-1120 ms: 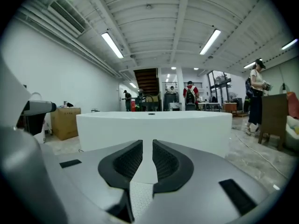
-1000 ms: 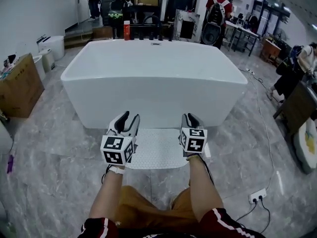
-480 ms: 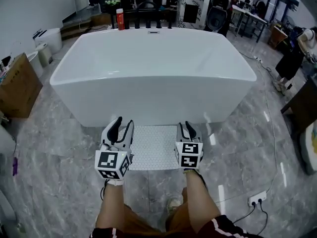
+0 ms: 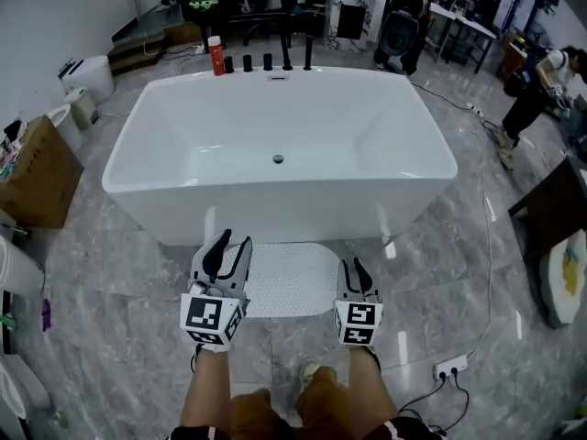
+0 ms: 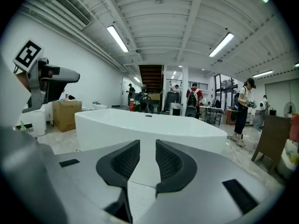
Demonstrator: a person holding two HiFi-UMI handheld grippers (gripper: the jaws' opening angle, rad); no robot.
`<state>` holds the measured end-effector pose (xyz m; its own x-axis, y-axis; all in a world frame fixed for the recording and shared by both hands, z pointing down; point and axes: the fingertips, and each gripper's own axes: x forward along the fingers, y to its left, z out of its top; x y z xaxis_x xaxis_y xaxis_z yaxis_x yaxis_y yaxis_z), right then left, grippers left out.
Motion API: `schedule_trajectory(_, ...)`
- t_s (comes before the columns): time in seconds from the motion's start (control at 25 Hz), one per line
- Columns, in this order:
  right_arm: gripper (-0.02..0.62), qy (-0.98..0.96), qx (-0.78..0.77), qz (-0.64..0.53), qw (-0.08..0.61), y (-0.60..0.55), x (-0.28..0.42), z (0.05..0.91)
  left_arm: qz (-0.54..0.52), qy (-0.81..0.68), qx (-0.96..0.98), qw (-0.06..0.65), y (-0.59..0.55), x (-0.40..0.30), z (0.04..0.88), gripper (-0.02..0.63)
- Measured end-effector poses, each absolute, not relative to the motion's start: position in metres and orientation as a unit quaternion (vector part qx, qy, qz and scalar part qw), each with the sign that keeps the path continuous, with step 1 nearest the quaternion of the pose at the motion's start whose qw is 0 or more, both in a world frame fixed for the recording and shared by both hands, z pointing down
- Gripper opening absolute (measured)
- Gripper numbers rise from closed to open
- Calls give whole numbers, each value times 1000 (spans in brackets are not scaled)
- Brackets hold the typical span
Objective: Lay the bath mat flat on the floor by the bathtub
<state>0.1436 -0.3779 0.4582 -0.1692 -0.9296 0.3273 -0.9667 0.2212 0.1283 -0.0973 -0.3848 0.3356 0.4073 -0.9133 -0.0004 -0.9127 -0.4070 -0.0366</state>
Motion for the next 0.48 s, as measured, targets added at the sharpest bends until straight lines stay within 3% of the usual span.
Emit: schedule_trajectory(0.48,109,-782,597,43,174,-387,173,201,8,521,-849,-87,-359,-78,140,158)
